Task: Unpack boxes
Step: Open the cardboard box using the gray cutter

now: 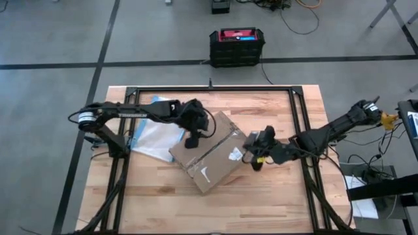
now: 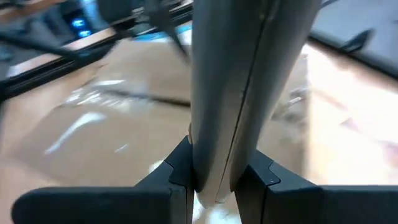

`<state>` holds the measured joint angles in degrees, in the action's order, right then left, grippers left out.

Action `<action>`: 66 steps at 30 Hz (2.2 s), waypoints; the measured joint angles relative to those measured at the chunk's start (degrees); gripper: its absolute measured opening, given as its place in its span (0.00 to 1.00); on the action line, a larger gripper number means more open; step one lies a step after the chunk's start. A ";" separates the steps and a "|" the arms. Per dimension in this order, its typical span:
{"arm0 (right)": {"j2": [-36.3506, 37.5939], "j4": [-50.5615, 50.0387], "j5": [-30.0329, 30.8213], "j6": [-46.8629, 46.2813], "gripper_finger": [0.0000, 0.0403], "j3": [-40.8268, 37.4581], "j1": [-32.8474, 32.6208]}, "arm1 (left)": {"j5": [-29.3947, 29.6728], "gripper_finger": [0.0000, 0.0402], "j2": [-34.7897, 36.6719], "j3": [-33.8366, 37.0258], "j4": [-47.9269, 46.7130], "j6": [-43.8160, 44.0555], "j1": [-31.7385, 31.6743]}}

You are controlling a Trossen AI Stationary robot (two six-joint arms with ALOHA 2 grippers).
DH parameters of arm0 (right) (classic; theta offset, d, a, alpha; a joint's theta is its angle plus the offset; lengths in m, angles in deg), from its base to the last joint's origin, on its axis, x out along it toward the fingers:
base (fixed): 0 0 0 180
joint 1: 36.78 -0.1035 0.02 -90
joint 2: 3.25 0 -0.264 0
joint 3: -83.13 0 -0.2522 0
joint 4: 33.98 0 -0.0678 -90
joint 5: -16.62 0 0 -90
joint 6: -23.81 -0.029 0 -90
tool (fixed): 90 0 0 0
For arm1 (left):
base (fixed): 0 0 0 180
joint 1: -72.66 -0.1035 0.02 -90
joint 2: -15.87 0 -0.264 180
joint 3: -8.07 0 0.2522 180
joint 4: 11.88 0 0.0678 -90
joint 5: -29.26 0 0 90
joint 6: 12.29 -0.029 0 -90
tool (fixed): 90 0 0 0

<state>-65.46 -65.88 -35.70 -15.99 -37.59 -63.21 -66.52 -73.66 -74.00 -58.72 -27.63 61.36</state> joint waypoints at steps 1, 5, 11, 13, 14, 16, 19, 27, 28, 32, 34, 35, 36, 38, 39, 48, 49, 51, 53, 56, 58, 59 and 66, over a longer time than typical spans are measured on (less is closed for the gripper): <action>0.05 -0.13 -0.47 -1.26 0.14 0.00 -1.51 | 2.99 0.29 0.89 0.41 -2.32 0.01 0.08; -1.40 -2.46 -2.19 -8.14 0.14 0.09 -6.62 | 15.06 0.30 5.48 3.00 -10.02 0.87 -0.05; -7.38 -7.45 -1.82 -18.09 0.14 0.07 -7.14 | 22.15 0.29 13.31 10.55 -12.26 6.03 -0.77; -9.31 -8.23 -1.82 -19.59 0.14 0.07 -5.94 | 21.04 0.29 15.40 13.88 -11.55 8.56 -0.75; -9.96 -8.65 -1.79 -19.87 0.14 0.07 -5.20 | 20.25 0.29 16.28 15.76 -11.19 9.97 -0.66; -10.74 -9.23 -1.76 -19.74 0.14 0.07 -3.26 | 16.99 0.29 17.90 19.66 -8.32 13.43 0.07; -10.58 -11.44 -1.78 -18.18 0.14 0.07 0.84 | 10.59 0.29 19.10 25.91 0.29 17.34 3.10; -7.34 -12.85 -1.90 -1.49 0.14 0.02 16.97 | 9.77 0.29 15.37 33.80 18.17 28.17 17.40; -7.07 -12.80 -1.87 1.20 0.14 0.02 19.19 | 10.08 0.29 14.88 33.80 20.66 29.21 18.97; -6.70 -10.44 -3.08 12.63 0.14 0.01 27.15 | 11.10 0.29 10.44 32.59 32.74 30.87 24.41; -6.49 -8.33 -5.59 18.18 0.14 0.00 29.92 | 11.12 0.29 7.86 30.37 34.55 30.47 26.23; -6.08 -7.77 -6.51 20.71 0.14 0.00 30.57 | 11.10 0.29 6.86 28.71 33.21 30.07 26.69; -5.47 -8.23 -6.61 22.10 0.14 0.06 30.72 | 11.20 0.29 6.32 26.86 29.83 29.91 27.01; -3.32 -10.34 -7.29 24.64 0.14 0.99 30.10 | 13.56 0.30 5.87 23.01 19.68 30.68 27.54; -2.08 -10.85 -8.26 25.99 0.14 1.55 29.29 | 15.41 0.30 5.79 20.98 14.84 31.13 27.90; 4.40 -6.32 -15.20 27.20 0.14 1.58 11.42 | 27.91 0.30 9.09 10.99 17.55 27.42 36.69; 3.88 -4.10 -15.14 27.08 0.14 1.15 9.20 | 27.86 0.30 8.72 11.12 21.82 25.88 37.59; 1.96 1.94 -15.20 27.33 0.14 0.32 5.22 | 28.20 0.30 7.71 11.24 28.01 24.37 38.63; -0.17 8.22 -15.26 27.98 0.14 -0.07 1.55 | 28.92 0.32 6.39 11.24 32.56 23.21 39.09; -4.18 17.37 -14.34 29.71 0.14 -0.07 -1.68 | 29.17 0.37 3.84 11.29 36.68 22.21 39.40; -7.05 21.62 -13.77 30.78 0.14 -0.12 -2.82 | 29.15 0.41 1.53 11.29 38.78 22.10 39.45; -8.51 24.30 -13.74 31.50 0.14 -0.13 -3.10 | 29.18 0.44 0.22 11.29 39.58 22.03 39.48; -15.07 33.79 -15.59 32.37 0.14 -0.13 -4.69 | 29.31 0.58 -6.86 10.37 41.18 22.34 39.40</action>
<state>-80.53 -32.10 -51.29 16.39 -37.72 -67.90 -37.20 -80.52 -63.63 -17.54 -5.29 100.76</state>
